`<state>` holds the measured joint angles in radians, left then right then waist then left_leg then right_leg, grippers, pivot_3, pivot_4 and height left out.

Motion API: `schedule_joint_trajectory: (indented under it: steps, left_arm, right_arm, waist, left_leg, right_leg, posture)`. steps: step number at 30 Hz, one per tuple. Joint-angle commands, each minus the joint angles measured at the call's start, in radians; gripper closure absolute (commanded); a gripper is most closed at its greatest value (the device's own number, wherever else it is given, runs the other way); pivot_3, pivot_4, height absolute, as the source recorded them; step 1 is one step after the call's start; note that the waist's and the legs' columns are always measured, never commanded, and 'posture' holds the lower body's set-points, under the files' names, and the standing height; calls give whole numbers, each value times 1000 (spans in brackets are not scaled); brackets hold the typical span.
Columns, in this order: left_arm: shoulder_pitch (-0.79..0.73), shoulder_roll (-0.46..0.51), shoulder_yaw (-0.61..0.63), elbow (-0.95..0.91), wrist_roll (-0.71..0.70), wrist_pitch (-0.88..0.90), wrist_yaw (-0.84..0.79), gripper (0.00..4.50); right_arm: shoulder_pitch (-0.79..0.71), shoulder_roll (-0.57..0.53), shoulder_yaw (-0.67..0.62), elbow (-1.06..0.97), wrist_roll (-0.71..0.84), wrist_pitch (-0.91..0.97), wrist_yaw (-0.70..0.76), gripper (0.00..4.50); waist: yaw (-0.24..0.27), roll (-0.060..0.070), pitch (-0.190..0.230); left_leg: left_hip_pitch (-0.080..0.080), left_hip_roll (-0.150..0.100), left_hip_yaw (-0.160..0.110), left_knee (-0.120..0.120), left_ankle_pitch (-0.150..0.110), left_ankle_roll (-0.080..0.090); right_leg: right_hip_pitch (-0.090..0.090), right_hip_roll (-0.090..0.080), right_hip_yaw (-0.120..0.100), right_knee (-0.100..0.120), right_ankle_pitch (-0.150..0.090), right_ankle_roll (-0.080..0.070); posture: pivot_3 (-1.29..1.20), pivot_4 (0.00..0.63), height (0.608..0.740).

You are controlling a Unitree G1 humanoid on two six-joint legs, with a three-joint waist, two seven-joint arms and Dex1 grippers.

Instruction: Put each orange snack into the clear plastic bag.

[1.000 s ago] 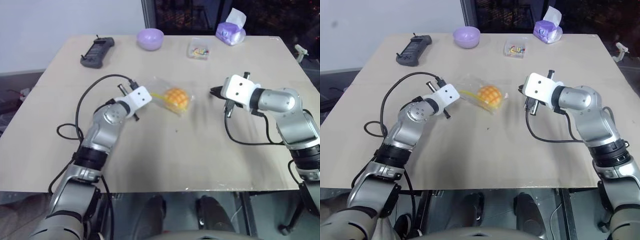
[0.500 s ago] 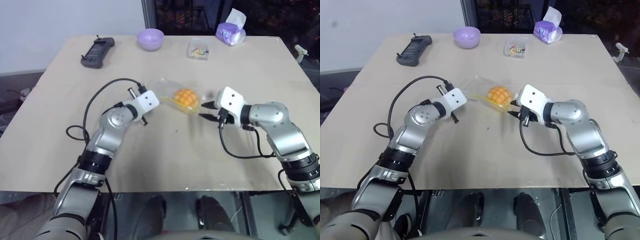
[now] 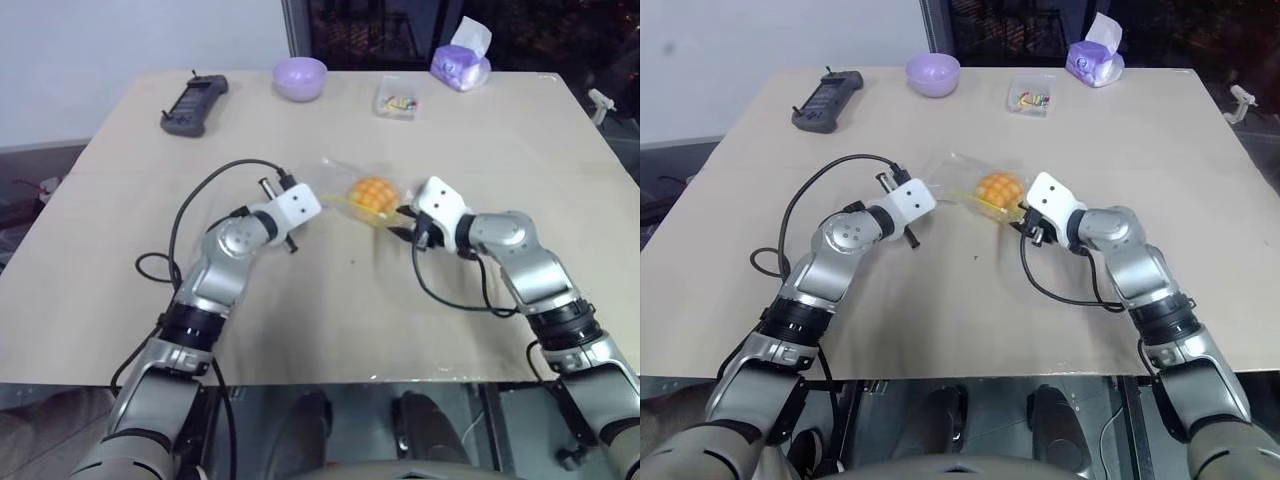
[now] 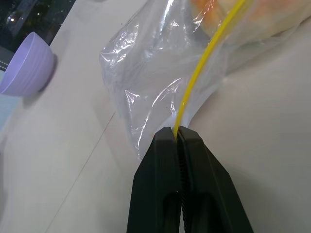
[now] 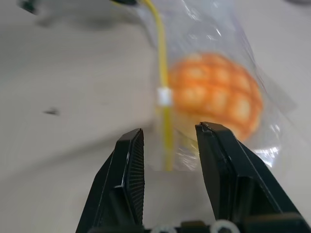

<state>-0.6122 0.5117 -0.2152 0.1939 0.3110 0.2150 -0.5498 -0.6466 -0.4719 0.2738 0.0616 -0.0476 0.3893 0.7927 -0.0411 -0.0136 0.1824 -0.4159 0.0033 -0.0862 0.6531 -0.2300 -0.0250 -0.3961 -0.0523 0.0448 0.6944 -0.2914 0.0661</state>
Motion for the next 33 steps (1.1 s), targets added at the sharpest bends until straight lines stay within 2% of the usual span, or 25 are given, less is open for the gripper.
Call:
schedule_joint_trajectory:
  steps: [1, 4, 6, 7, 12, 15, 20, 22, 24, 27, 33]
  left_arm:
    - [-5, 0, 2, -46, 0, -10, 0, 4500]
    - [-5, 1, 3, -46, 0, -12, 1, 4500]
    - [-5, 0, 3, -45, 0, -14, 1, 4500]
    - [-5, 0, 2, -44, 0, -16, 2, 4500]
    - [-19, -28, 10, -24, -28, -36, 2, 4500]
    - [-79, -83, 32, 50, -66, -87, 33, 4500]
    - [-391, -141, 86, 362, -87, -318, 193, 4500]
    - [-480, -157, 104, 440, -125, -385, 180, 4500]
    - [-508, -160, 106, 479, -139, -416, 157, 4500]
    - [-478, -152, 99, 460, -145, -438, 125, 4500]
    - [-251, -109, 69, 204, -185, -343, -38, 4500]
  right_arm:
    - [-21, 6, -24, 6, 9, -30, -8, 2646]
    - [-5, 0, -16, -9, 12, -39, 11, 3464]
    - [2, -4, -14, -16, 12, -42, 19, 4317]
    - [3, -5, -17, -17, 12, -44, 20, 4465]
    - [-4, -16, -37, -13, 6, -60, 7, 4465]
    - [-55, -21, -65, 71, -25, -130, -60, 4465]
    - [-313, -46, -143, 372, -101, -370, -300, 4465]
    - [-384, -71, -176, 432, -98, -441, -333, 4465]
    - [-401, -89, -188, 450, -96, -478, -330, 4465]
    - [-350, -120, -195, 407, -89, -496, -291, 4465]
    - [-91, -169, -193, 139, -12, -400, -125, 4465]
  waist:
    - [0, 0, 0]
    - [0, 0, 0]
    - [0, 0, 0]
    - [0, 0, 0]
    - [1, 0, 0]
    - [3, 0, 0]
    - [3, -1, 2]
    - [1, -1, 1]
    - [-1, -1, 0]
    - [-9, -1, -2]
    - [-21, 0, -1]
  left_leg:
    - [0, 0, 0, 0, 0, 0]
    - [0, 0, 0, 0, 0, 0]
    - [0, 0, 0, 0, 0, 0]
    - [0, 0, 0, 0, 0, 0]
    - [0, 0, 0, 0, 0, 0]
    - [0, 0, 0, 0, 0, 0]
    - [-1, -1, 0, 1, 1, -1]
    - [-1, -1, 0, 0, 2, -4]
    - [-1, 0, 1, -4, 3, -5]
    - [-1, 0, 4, -10, 3, -5]
    - [-6, 0, 4, -14, 3, -5]
  right_leg:
    - [0, 0, 0, 0, 0, 0]
    - [0, 0, 0, 0, 0, 0]
    - [0, 0, 0, 0, 0, 0]
    - [0, 0, 0, 0, 0, 0]
    - [0, 0, 0, 0, 0, 0]
    - [0, 0, 0, 0, 0, 0]
    - [-1, 0, -1, 2, 1, 0]
    - [-1, 0, 0, 0, 0, 0]
    - [-1, -1, 0, -4, 0, 0]
    - [-1, -2, 2, -15, 0, 0]
    - [-5, -2, 1, -15, 0, 0]
  posture:
    - [0, 150, 740]
    - [0, 150, 740]
    - [0, 150, 740]
    - [0, 150, 740]
    - [0, 150, 740]
    - [0, 150, 740]
    - [0, 150, 740]
    - [0, 150, 740]
    - [0, 150, 740]
    - [0, 150, 740]
    - [0, 150, 740]
